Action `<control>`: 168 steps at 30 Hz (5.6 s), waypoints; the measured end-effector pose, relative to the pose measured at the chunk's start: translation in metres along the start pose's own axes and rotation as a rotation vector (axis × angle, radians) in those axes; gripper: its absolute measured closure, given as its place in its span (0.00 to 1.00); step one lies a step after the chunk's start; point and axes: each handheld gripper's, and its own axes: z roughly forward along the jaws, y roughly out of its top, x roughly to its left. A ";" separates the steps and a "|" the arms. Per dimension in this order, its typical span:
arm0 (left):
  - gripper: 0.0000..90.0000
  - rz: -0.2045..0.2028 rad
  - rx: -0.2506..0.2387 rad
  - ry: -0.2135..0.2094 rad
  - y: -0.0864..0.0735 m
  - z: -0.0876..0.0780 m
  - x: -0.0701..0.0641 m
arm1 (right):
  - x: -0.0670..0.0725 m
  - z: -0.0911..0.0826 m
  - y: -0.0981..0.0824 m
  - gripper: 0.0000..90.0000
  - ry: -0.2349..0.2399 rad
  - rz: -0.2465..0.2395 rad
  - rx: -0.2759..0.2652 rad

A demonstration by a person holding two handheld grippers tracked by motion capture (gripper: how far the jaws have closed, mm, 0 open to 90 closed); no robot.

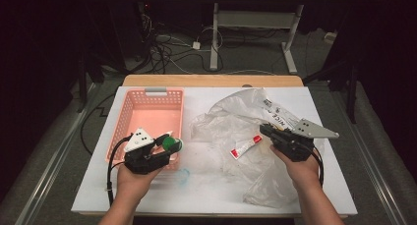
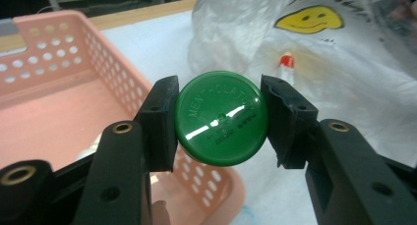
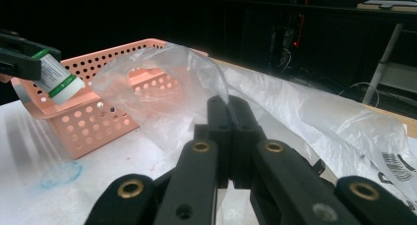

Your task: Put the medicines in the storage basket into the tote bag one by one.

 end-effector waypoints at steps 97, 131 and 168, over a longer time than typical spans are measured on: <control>0.46 0.129 0.111 -0.258 0.016 0.218 -0.123 | -0.008 -0.004 0.002 1.00 -0.015 0.018 -0.031; 0.21 0.141 0.099 -0.261 -0.008 0.111 -0.093 | -0.004 -0.003 0.001 1.00 -0.019 0.013 -0.015; 0.00 0.009 0.108 -0.041 -0.015 0.031 0.005 | -0.005 -0.004 -0.001 1.00 -0.025 0.010 -0.005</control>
